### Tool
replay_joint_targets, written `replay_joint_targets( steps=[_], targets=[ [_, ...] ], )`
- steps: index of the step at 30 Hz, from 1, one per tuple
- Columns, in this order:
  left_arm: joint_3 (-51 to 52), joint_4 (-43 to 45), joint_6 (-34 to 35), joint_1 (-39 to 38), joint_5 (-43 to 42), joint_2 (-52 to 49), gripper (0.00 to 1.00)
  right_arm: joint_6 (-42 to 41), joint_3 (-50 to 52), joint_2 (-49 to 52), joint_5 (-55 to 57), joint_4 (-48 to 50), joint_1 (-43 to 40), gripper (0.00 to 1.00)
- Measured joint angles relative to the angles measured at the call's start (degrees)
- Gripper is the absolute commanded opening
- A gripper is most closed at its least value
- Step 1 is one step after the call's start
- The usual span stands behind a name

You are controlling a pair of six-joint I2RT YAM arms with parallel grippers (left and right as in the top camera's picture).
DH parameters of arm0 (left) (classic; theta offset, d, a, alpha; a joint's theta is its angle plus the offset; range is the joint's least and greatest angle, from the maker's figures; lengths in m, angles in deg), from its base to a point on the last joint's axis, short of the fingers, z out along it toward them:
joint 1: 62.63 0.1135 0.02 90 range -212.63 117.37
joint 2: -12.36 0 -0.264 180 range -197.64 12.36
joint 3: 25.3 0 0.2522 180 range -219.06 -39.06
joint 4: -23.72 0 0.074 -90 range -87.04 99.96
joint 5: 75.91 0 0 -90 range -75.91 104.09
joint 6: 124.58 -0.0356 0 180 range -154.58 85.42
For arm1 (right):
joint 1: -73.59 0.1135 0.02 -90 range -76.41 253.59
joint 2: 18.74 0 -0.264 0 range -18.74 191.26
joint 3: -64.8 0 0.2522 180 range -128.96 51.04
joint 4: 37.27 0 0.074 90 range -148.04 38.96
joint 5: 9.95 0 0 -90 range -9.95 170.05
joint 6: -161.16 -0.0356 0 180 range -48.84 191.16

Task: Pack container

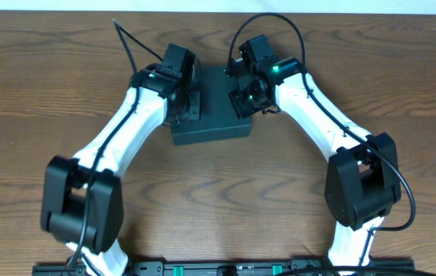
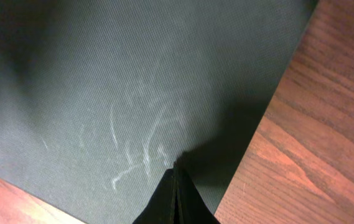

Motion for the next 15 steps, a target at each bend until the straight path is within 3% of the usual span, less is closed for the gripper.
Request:
replay_joint_targets(
  steps=[7, 9, 15],
  targets=[
    [-0.2, 0.0, 0.0, 0.0, 0.2, -0.4, 0.1, 0.0, 0.0, -1.9, 0.0, 0.9, 0.0, 0.01],
    [-0.2, -0.2, 0.2, 0.0, 0.2, -0.4, 0.06, 0.1, 0.0, -4.0, 0.1, 2.1, 0.0, 0.01],
    [-0.4, -3.0, 0.2, 0.0, 0.6, 0.6, 0.06, 1.3, 0.0, -12.7, 1.7, 5.4, -0.2, 0.01]
  ],
)
